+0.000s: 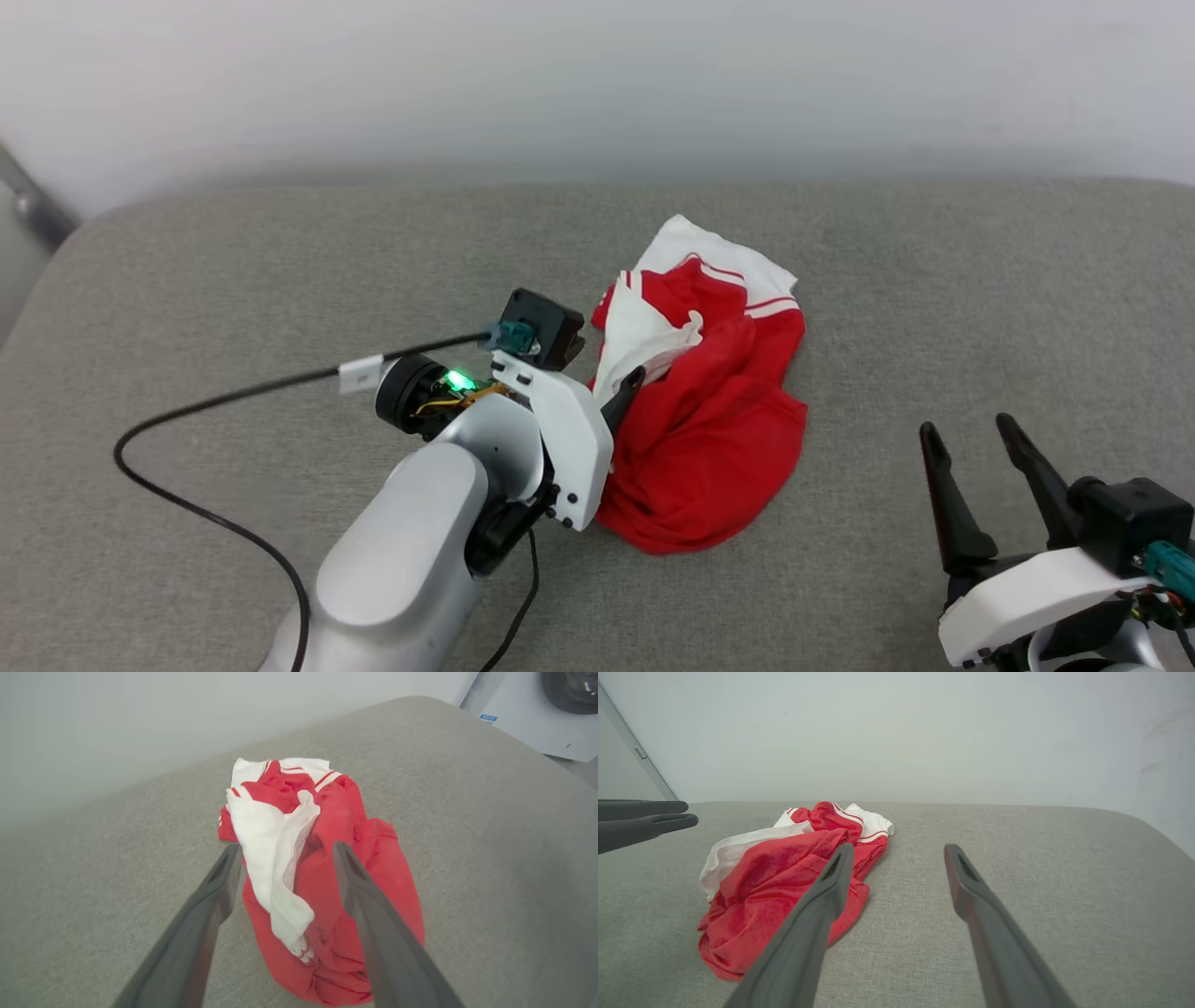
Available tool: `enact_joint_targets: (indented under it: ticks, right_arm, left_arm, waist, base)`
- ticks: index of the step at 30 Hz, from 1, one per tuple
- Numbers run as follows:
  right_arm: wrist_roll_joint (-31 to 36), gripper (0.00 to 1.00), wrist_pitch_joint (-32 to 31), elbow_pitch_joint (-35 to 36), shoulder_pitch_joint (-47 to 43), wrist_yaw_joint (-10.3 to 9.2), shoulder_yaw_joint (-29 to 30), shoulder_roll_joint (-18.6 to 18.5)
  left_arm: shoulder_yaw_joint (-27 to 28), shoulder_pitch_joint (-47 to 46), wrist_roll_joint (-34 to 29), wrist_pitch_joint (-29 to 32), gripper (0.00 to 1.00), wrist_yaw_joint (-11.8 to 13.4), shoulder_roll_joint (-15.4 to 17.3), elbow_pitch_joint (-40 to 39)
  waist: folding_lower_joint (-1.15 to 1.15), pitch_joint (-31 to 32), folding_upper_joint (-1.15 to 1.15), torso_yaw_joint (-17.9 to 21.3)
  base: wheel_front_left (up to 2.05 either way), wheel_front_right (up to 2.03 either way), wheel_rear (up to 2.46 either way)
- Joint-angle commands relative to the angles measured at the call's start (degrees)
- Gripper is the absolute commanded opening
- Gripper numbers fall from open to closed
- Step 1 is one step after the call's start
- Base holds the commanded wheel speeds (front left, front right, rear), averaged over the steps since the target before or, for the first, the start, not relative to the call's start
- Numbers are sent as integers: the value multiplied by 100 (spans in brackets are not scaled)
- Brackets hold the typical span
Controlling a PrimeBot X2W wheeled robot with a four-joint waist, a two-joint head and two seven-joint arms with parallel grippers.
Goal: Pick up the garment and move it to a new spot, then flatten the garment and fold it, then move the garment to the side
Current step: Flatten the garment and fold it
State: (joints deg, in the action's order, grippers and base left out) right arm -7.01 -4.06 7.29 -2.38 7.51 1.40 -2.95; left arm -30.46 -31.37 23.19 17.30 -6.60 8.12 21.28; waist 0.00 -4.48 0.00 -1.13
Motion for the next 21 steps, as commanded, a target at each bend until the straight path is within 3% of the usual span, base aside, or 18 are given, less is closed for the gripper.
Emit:
enact_joint_targets:
  ticks: [1,8,9,10,11,21]
  right_arm:
    - [-22,100,40,-35,89,-4,-54,11]
    - [-76,100,159,-192,222,-4,-150,11]
    - [-88,100,175,-214,232,-4,-151,11]
    - [-89,100,193,-231,245,-4,-152,11]
    - [-100,100,204,-247,256,-4,-150,11]
    - [-93,100,253,-327,281,-4,-20,12]
  left_arm:
    - [-80,-177,99,269,100,-38,-1,270]
    - [-398,-694,491,1130,100,-81,108,1121]
    - [-427,-737,540,1189,96,-81,118,1184]
    - [-456,-792,563,1201,33,-83,135,1224]
    - [-483,-833,587,1190,0,-85,147,1259]
    - [-400,-1010,600,525,0,-35,269,1246]
  waist:
    - [0,-198,0,148]
    - [0,-410,0,359]
    - [0,-426,0,370]
    - [0,-445,0,379]
    - [0,-459,0,385]
    - [0,-417,0,148]
  base:
    - [0,0,0]
    - [0,0,0]
    - [0,0,0]
    - [0,0,0]
    - [0,0,0]
    - [0,0,0]
